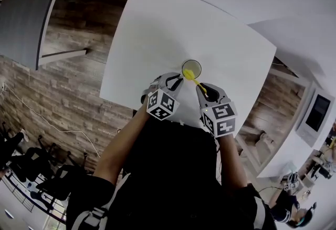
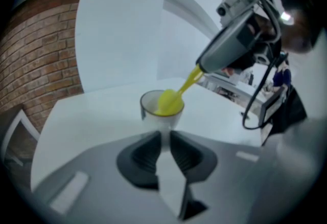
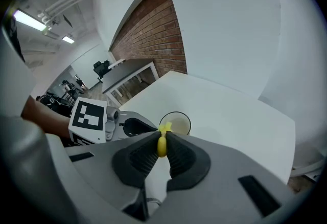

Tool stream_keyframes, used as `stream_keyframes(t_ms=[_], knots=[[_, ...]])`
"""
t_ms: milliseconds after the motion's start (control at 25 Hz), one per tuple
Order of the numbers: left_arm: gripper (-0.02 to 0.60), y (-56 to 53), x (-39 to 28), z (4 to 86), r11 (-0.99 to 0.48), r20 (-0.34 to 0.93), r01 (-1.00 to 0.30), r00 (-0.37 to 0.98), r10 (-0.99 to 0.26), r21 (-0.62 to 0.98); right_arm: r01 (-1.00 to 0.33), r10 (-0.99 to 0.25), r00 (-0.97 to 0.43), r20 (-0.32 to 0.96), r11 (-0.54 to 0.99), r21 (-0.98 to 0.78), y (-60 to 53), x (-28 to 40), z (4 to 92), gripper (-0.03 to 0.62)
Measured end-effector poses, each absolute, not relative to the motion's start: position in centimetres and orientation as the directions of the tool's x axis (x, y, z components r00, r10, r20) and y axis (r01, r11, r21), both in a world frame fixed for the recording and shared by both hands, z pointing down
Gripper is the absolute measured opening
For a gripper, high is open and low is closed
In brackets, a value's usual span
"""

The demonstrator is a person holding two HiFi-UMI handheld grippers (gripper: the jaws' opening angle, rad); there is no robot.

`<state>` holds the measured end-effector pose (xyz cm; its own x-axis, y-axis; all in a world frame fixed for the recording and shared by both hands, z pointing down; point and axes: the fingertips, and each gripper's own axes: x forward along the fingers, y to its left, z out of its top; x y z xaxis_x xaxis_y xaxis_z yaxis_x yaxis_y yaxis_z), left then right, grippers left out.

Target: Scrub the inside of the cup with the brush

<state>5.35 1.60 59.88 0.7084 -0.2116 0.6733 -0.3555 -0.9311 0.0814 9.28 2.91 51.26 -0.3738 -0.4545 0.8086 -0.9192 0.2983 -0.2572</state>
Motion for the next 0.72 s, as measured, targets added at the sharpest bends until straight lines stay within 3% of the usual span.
stream_keyframes(t_ms=[720], knots=[[0.058, 1.4, 5.5, 60.1, -0.940, 0.671, -0.335, 0.713, -0.204, 0.071, -0.902, -0.320, -0.359, 0.876, 0.361, -0.238, -0.3, 8.2, 57.3, 0.032]])
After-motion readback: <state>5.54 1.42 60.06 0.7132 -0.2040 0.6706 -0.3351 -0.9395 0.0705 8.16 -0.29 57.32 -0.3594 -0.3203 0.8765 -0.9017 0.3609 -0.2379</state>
